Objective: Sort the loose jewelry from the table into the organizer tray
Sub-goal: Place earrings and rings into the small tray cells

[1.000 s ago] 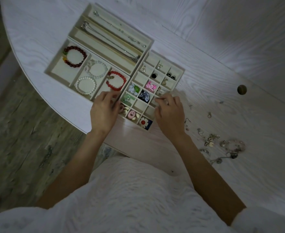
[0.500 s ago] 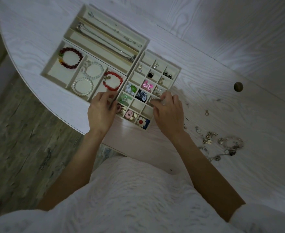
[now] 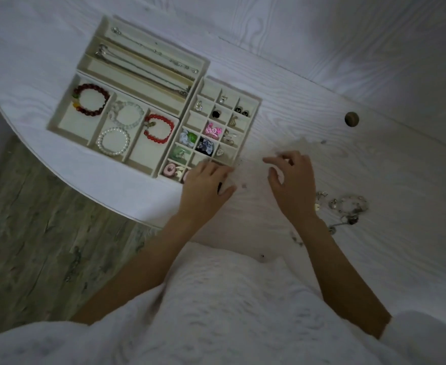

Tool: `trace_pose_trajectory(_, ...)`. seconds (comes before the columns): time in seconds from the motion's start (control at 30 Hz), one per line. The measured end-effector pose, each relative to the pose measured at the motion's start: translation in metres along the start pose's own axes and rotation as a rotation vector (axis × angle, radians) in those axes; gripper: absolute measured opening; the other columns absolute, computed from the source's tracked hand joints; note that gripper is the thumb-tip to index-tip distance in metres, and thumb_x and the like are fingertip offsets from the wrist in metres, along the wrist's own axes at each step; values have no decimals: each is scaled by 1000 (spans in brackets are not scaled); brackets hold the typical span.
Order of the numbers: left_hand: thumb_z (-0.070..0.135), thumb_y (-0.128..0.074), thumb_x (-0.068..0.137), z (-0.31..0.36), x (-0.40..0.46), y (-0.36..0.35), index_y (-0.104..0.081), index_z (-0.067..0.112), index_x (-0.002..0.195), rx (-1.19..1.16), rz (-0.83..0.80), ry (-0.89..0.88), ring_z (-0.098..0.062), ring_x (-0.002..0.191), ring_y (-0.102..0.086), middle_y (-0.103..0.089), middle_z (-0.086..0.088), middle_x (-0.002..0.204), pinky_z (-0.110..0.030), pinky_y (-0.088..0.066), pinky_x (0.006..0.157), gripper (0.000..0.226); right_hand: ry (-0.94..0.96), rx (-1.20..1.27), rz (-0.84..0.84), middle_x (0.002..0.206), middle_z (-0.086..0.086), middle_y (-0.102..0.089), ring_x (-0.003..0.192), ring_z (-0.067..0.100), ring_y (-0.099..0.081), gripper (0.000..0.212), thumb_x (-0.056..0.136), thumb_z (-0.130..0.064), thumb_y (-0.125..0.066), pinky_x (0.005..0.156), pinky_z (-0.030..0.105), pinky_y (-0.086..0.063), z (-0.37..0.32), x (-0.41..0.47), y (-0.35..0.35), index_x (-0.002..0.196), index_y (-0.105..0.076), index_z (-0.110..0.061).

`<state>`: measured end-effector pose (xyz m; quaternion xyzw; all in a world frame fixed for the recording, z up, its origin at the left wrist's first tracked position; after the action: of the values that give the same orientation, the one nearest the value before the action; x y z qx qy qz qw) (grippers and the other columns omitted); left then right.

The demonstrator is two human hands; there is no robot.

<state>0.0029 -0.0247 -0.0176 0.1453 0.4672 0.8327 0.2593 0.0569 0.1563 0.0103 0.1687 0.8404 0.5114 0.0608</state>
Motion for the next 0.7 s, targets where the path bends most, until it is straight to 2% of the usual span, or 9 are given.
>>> trace_pose_trajectory(0.1, 19, -76, 74, 11, 6, -5, -66, 12, 111, -18, -31, -11, -30, 87, -58, -65, -7, 94, -33, -44, 73, 39, -246, -57, -16, 96, 8, -63, 91, 25, -49, 22, 86, -11, -60, 81, 33, -36, 50, -30, 17, 105, -68, -17)
trace_pose_trajectory(0.23, 14, -71, 77, 10, 14, -4, -64, 15, 115, -4, -53, 37, -29, 91, -58, -64, -7, 102, -34, -45, 75, 38, -407, -142, -95, 94, 11, -63, 91, 32, -53, 27, 82, -18, -64, 88, 36, -33, 93, -48, 16, 108, -65, -14)
trace_pose_trajectory(0.3, 13, -70, 78, 6, 15, -3, -64, 16, 115, 19, -55, 40, -31, 93, -57, -64, -8, 106, -37, -46, 77, 38, -356, -147, -124, 91, 11, -62, 89, 32, -53, 27, 81, -22, -66, 85, 36, -34, 89, -47, 9, 106, -64, -12)
trace_pose_trajectory(0.4, 14, -71, 77, -1, 13, -1, -65, 15, 112, 46, -36, 11, -32, 93, -59, -67, -8, 106, -38, -46, 78, 36, -267, -138, -138, 92, 9, -63, 86, 32, -53, 23, 79, -17, -66, 78, 36, -37, 76, -46, -1, 101, -64, -12)
trace_pose_trajectory(0.53, 17, -69, 79, -1, 9, -3, -65, 15, 108, 15, -27, 44, -30, 85, -59, -69, -6, 96, -40, -48, 74, 29, -244, -137, -84, 91, 10, -63, 84, 31, -53, 19, 79, -14, -66, 75, 38, -40, 78, -51, -2, 98, -65, -11)
trace_pose_trajectory(0.7, 15, -73, 78, 0, 6, -5, -68, 11, 104, 16, 13, 77, -31, 82, -59, -70, -9, 91, -41, -50, 72, 26, -231, -102, -122, 82, 7, -65, 83, 27, -53, 8, 84, -17, -65, 71, 33, -36, 75, -46, -3, 91, -65, -13)
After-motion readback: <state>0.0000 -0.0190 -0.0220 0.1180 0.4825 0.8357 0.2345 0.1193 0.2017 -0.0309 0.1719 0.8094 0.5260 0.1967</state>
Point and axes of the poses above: each hand's wrist, its own x-axis towards the middle knuckle, its own y-axis out of the back of the hand, z = x × y, the point moved 3 cm from there along x, towards the middle knuckle
